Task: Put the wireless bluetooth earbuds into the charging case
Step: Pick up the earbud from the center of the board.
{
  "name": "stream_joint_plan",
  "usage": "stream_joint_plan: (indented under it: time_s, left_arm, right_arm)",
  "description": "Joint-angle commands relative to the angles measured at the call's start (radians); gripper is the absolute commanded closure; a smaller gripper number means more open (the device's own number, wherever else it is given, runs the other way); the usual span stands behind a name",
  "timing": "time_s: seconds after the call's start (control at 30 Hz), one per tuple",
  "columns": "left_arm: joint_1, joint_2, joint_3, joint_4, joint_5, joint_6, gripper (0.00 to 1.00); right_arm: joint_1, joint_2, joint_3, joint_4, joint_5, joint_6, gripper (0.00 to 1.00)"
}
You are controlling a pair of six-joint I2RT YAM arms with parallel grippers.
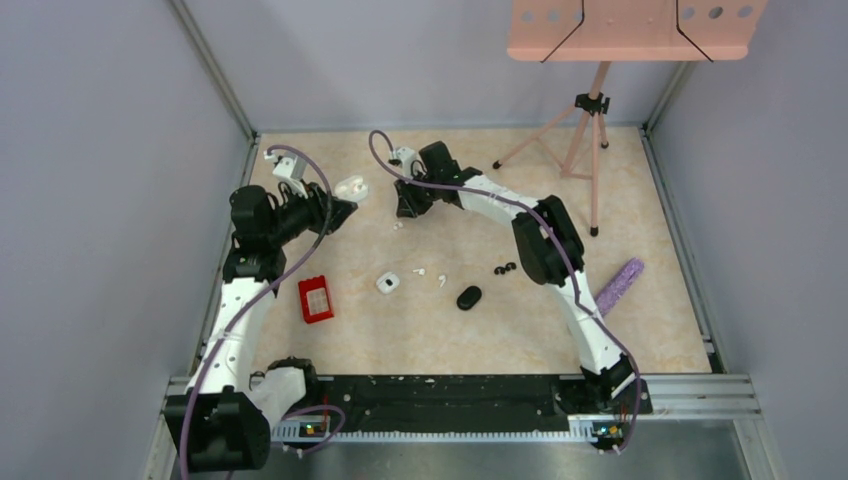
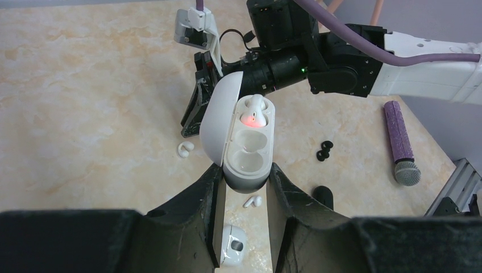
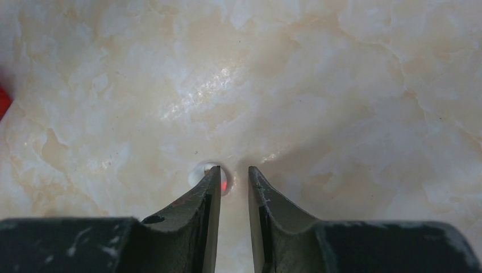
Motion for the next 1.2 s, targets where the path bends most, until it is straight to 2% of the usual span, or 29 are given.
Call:
stream_joint_plan:
  time_s: [0.0, 1.17]
  left_arm:
    - [0.008, -0.011, 0.043, 0.023, -0.005, 0.011, 1.0]
    - [0.009, -0.014, 0.005, 0.057, -0.011, -0.003, 1.0]
  right_arm:
    - [0.021, 0.034, 0.043, 0.016, -0.025, -0.015, 0.76]
    - [0.032, -0.041, -0.071, -0.015, -0.12, -0.045, 0.8]
